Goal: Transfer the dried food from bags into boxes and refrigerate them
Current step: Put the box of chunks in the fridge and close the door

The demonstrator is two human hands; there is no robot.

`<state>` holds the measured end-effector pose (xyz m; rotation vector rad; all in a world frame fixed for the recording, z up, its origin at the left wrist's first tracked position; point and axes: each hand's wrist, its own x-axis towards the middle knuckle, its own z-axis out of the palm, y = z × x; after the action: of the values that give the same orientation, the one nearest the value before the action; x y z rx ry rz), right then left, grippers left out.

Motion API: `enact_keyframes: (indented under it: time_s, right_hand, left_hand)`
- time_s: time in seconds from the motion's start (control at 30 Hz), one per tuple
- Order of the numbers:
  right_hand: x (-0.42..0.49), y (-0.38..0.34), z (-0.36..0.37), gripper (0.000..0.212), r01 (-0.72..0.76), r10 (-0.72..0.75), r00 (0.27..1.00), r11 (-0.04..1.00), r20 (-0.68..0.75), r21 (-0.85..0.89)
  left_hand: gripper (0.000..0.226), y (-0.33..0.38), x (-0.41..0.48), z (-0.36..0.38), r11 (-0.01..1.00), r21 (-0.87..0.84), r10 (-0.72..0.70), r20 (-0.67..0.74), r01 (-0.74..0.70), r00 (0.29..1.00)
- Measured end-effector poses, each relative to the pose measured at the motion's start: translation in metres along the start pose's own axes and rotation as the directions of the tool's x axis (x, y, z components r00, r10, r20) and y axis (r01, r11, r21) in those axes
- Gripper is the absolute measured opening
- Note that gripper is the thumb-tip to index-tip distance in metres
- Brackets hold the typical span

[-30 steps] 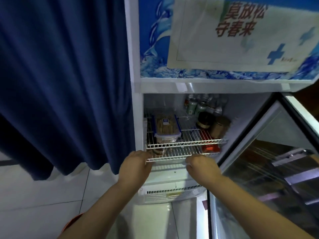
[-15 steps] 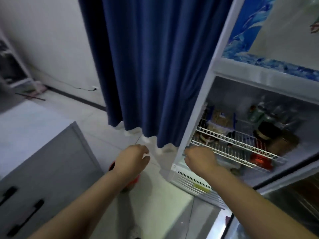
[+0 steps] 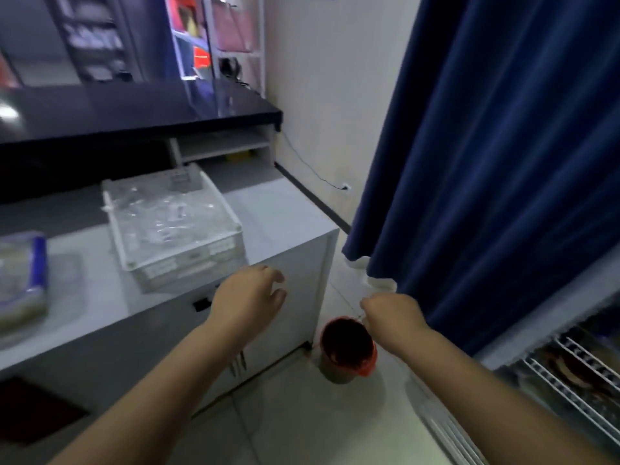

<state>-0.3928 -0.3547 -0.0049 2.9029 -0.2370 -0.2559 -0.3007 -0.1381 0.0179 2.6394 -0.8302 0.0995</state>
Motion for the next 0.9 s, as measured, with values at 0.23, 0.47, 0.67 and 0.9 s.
enact_keyframes:
  time_s: [0.23,0.47,0.67,0.9]
  right_hand:
    - [0.064,-0.165,-0.052,0.012,0.219,-0.217,0.976,0.973,0.027,-0.079]
    - [0.11,-0.32,-0.092,0.017,0.4,-0.403,0.915,0.913,-0.023,-0.077]
    - [0.135,-0.413,-0.121,0.027,0.567,-0.571,0.793,0.819,-0.211,-0.086]
    - [0.192,-0.468,-0.127,0.017,0.631,-0.609,0.76,0.775,-0.227,0.033]
  left_hand:
    - [0.029,-0.166,-0.061,-0.088,0.979,-0.011,-0.204,-0.167,0.205,0.965]
    - [0.027,-0.311,-0.118,-0.142,0.887,-0.074,-0.458,-0.273,0.456,0.846]
    - [0.028,-0.388,-0.146,-0.151,0.788,-0.082,-0.61,-0.247,0.61,0.753]
    - [0.035,-0.433,-0.141,-0.139,0.69,-0.043,-0.718,-0.172,0.723,0.674]
